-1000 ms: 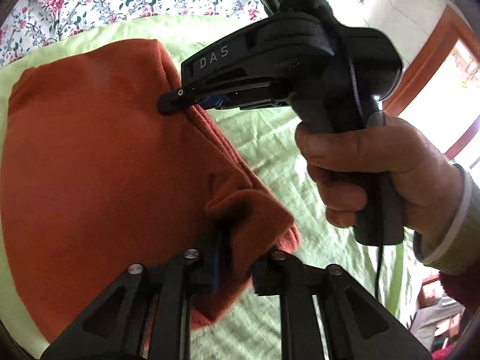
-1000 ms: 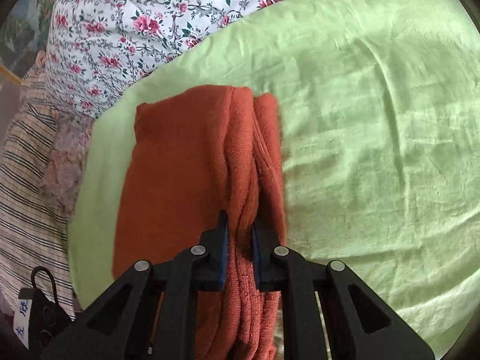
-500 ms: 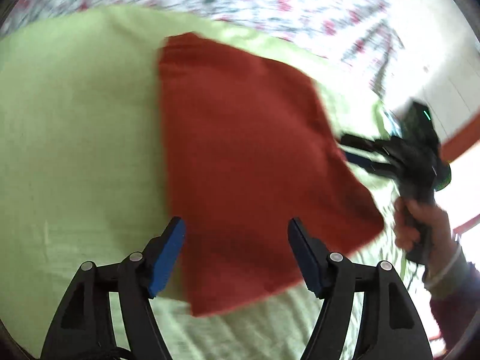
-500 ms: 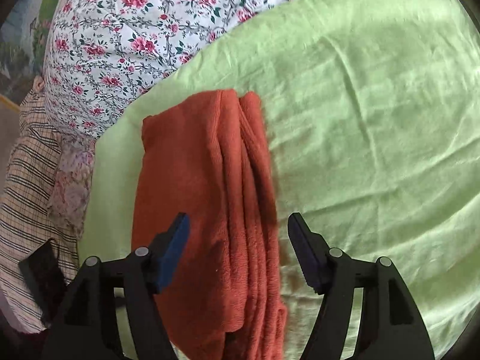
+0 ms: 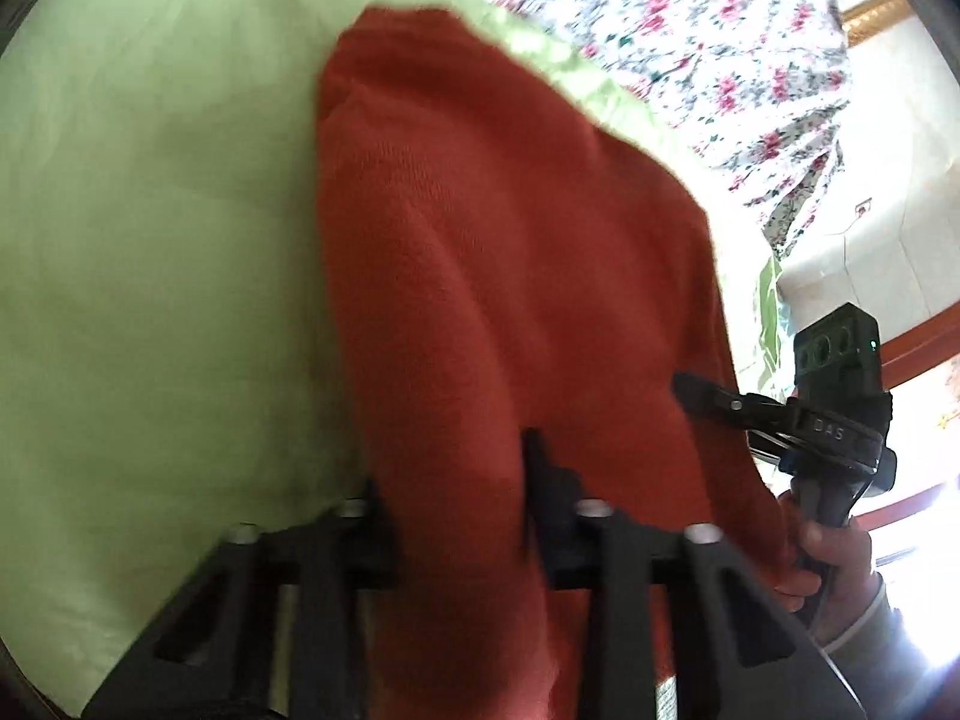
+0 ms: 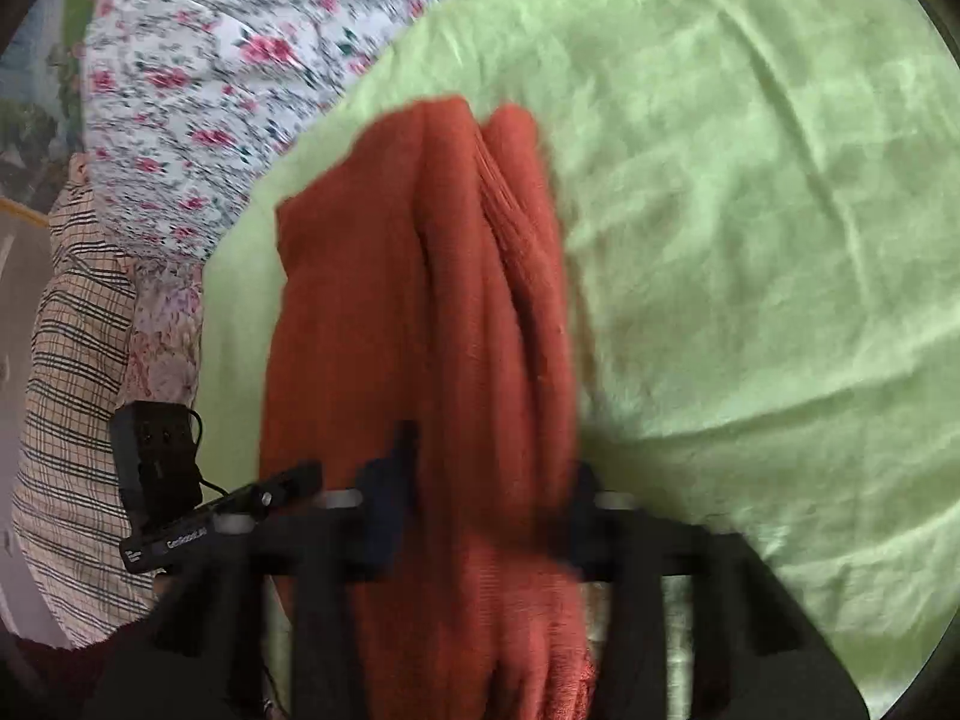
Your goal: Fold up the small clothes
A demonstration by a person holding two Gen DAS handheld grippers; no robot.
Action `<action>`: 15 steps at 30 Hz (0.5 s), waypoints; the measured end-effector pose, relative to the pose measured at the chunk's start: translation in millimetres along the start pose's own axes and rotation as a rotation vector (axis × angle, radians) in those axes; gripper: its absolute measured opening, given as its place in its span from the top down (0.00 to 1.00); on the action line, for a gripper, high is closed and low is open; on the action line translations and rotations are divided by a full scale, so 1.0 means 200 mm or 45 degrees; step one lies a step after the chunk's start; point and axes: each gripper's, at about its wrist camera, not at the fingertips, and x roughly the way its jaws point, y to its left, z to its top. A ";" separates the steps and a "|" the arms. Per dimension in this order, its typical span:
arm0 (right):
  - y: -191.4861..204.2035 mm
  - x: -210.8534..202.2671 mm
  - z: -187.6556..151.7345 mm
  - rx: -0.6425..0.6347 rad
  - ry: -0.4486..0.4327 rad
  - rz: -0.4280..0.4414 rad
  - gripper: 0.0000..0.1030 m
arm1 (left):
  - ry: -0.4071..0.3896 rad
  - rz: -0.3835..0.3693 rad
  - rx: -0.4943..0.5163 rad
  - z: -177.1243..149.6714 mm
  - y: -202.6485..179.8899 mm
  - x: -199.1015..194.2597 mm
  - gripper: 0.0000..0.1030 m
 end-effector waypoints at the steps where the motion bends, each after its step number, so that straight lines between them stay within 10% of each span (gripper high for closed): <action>1: 0.01 0.00 0.00 0.003 -0.003 0.003 0.73 | -0.019 0.001 0.019 -0.01 -0.02 -0.04 0.77; 15: 0.65 0.31 -0.19 -0.180 0.079 0.233 0.77 | -0.246 0.172 -0.005 -0.27 0.39 -0.93 0.79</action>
